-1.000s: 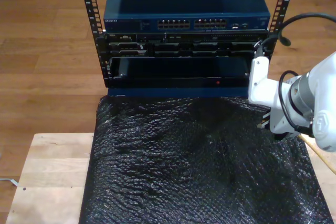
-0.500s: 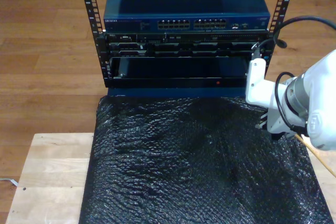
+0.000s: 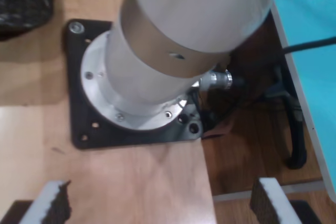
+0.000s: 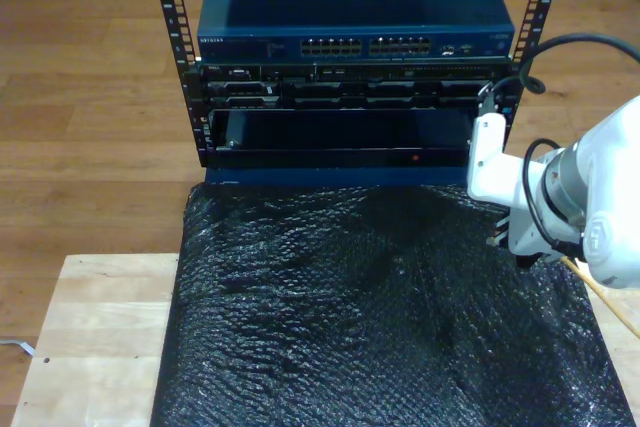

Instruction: Grab the cable and plug it in

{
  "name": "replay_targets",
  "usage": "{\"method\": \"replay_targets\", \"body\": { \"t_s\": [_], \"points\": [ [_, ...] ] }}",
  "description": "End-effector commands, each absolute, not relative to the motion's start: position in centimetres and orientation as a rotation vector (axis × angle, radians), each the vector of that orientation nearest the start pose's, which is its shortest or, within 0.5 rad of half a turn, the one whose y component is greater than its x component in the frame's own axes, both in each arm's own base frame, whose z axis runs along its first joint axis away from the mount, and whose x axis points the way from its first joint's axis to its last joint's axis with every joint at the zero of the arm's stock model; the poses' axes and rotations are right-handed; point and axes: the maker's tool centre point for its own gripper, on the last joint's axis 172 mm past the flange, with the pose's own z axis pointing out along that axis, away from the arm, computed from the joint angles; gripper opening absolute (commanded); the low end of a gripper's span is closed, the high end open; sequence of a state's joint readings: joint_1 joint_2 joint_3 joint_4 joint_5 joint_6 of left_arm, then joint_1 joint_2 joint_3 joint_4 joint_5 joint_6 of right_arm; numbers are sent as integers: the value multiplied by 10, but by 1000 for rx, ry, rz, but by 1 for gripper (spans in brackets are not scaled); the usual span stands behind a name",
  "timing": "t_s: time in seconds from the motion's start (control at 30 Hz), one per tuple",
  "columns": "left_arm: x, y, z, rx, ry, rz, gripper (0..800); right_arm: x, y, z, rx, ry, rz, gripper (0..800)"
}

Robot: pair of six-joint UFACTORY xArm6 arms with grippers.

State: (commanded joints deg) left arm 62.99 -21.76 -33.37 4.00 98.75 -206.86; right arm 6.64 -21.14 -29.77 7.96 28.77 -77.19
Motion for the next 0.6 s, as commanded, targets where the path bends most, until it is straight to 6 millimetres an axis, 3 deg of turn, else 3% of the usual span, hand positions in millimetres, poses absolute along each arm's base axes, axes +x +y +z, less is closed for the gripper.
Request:
{"method": "replay_targets", "body": {
  "t_s": [0.2,0.6],
  "points": [
    [25,118,158,1627,-1712,201,799,429,59,174,-2521,-2026,-596,0],
    [12,113,144,1600,-1748,211,799,429,59,176,-2520,-2029,-601,0]
  ]
}}
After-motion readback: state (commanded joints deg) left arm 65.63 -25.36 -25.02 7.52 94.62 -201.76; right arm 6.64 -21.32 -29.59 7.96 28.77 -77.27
